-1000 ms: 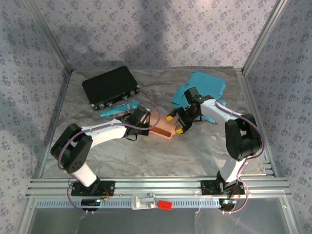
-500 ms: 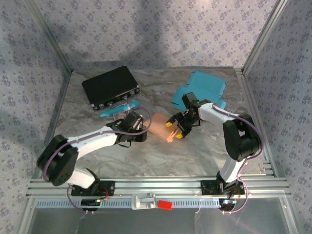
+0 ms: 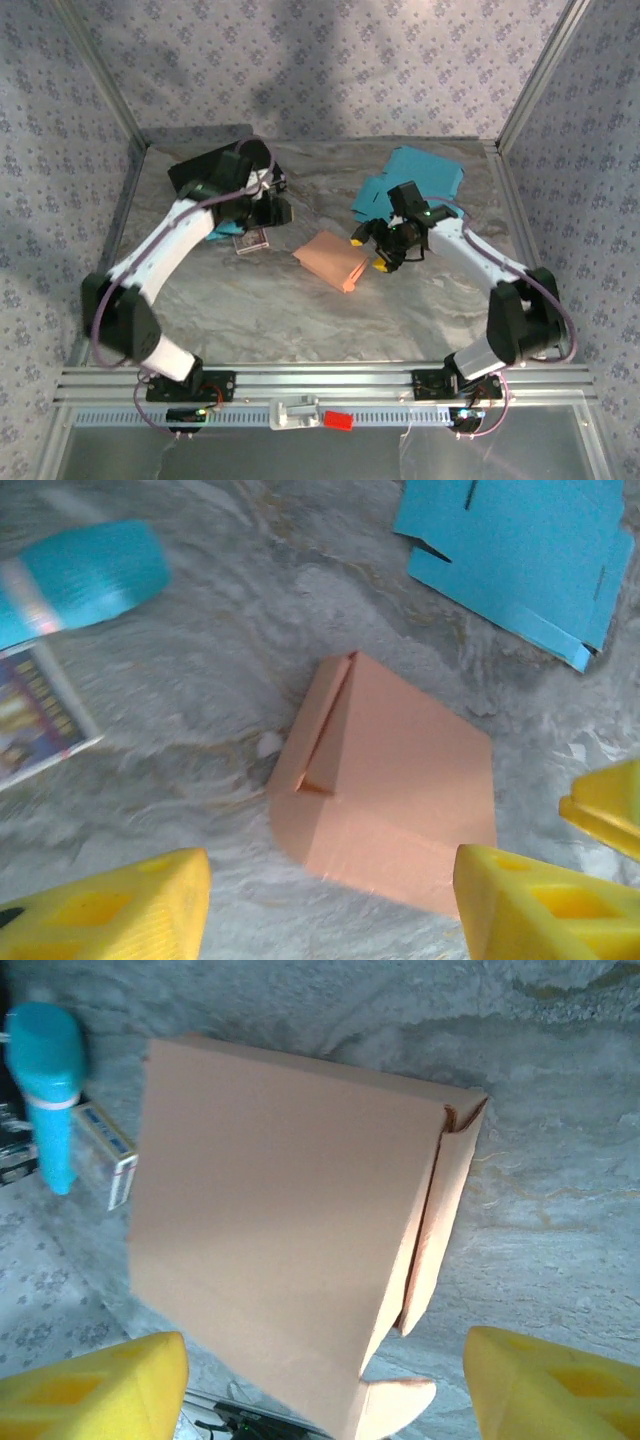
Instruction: Fold the paper box
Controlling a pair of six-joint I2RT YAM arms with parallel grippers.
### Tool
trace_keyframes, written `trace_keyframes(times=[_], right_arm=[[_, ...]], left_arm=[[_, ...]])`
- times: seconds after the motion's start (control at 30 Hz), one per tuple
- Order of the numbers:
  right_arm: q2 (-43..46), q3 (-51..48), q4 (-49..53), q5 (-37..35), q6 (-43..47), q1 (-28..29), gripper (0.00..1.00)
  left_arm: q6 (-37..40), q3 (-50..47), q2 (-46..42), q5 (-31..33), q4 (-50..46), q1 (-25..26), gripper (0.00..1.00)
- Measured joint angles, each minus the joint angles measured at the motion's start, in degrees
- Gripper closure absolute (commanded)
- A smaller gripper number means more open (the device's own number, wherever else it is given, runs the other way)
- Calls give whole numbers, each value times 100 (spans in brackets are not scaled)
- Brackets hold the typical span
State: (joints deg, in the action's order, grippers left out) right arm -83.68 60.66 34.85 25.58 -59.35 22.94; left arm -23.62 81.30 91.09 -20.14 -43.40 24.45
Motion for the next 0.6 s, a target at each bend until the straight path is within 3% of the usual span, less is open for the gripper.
trace_keyframes(times=[0.13,0.27,0.6], right_arm=[[345,-481,-299,-39,-114,81,24],[343,-767,-358,-109,-179,262,23],[205,-1027,-896,-203,-369,411,23]], left_arm=[[767,787,1377,-695,-378,28,39],[1250,1095,2221,-881,-671,74,39],[1755,1226,2465,-911,-785,369,38]])
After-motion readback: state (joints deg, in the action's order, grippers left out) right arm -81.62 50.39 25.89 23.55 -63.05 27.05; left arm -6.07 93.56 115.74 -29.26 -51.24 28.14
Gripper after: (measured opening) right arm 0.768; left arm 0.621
